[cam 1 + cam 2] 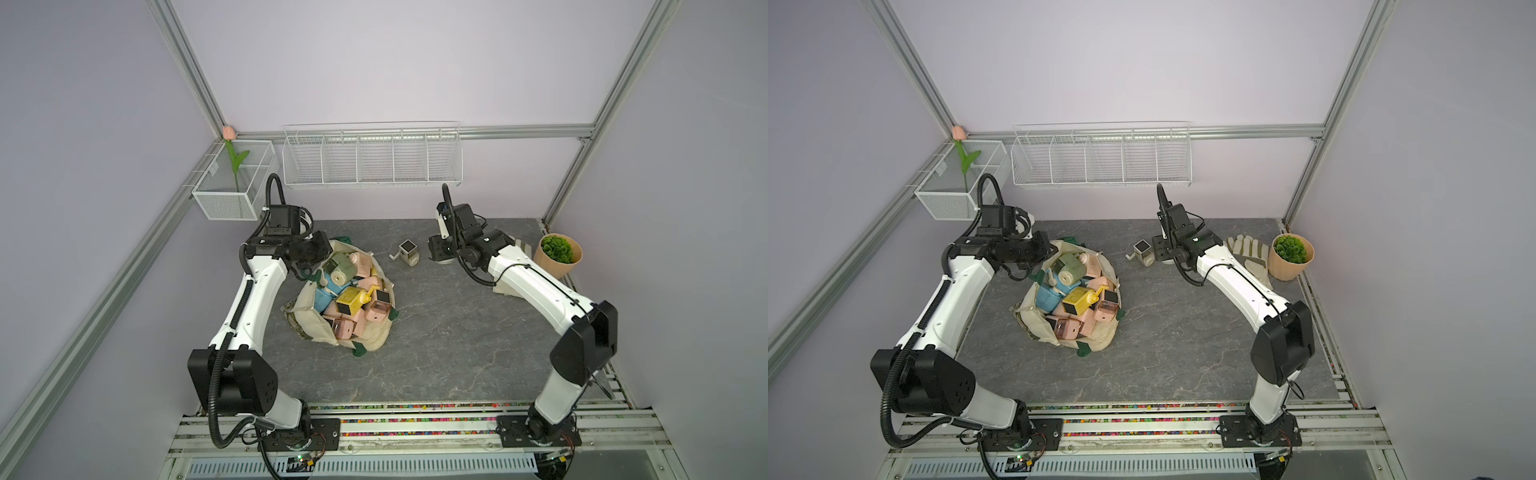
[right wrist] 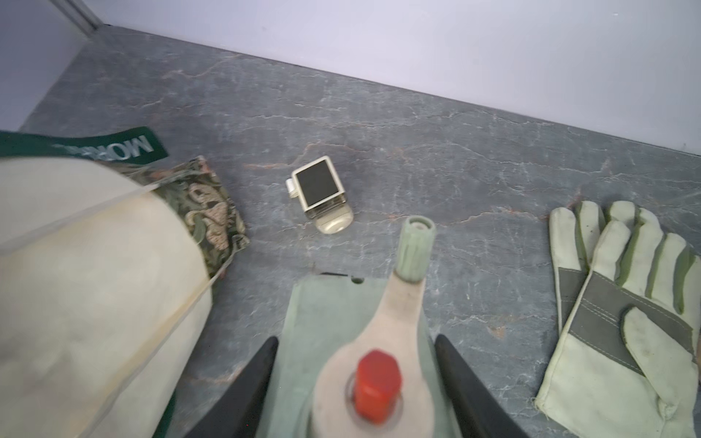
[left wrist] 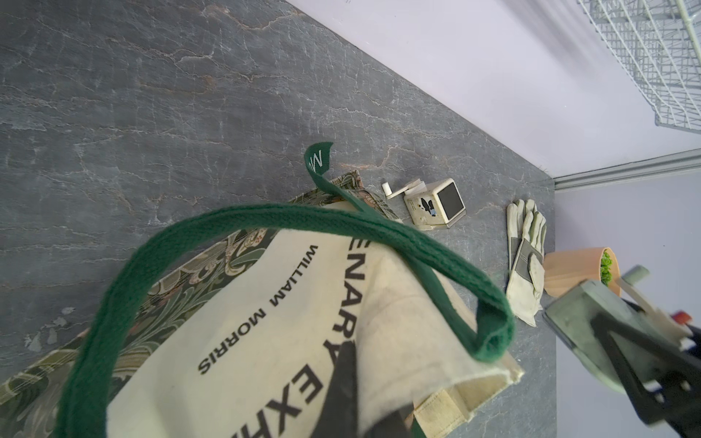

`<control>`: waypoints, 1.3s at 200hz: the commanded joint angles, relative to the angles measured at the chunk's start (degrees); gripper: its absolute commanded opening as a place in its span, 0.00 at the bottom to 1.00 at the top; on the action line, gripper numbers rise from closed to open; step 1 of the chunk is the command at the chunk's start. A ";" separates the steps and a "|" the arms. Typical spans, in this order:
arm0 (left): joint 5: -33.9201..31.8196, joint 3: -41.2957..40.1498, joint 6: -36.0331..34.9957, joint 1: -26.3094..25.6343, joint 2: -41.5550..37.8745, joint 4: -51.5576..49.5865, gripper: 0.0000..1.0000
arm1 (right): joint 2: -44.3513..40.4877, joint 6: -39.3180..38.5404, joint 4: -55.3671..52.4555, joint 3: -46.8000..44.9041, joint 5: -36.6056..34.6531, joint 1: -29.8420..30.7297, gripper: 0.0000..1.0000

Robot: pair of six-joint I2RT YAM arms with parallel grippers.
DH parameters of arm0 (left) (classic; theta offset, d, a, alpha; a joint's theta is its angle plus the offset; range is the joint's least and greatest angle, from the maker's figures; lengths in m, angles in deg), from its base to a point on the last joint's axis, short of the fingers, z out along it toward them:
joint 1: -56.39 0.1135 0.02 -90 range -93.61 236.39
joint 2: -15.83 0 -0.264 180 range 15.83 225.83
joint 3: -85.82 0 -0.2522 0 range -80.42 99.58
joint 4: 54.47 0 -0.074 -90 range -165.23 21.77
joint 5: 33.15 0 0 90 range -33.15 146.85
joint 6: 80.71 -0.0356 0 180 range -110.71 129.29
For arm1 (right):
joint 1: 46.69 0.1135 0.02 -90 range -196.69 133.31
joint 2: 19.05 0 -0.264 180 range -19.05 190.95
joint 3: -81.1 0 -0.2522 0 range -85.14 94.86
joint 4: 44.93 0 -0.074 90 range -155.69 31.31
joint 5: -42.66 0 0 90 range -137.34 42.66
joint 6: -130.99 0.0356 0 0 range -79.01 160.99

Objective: Take out the pencil sharpeners from the tote bags
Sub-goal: Place the pencil sharpener at the center of the board.

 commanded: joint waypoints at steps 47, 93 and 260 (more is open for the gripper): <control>-0.97 -0.63 -0.71 0.10 -2.57 -0.24 0.00 | 22.26 -2.33 -11.89 24.18 -0.34 -2.60 0.45; -1.21 -0.89 -0.74 0.25 -2.93 -0.19 0.00 | 32.91 -2.96 -16.84 36.37 1.12 -4.14 0.45; -0.84 -1.08 -0.52 0.24 -2.56 -0.15 0.00 | 43.25 -3.36 -16.90 44.09 4.03 -5.31 0.63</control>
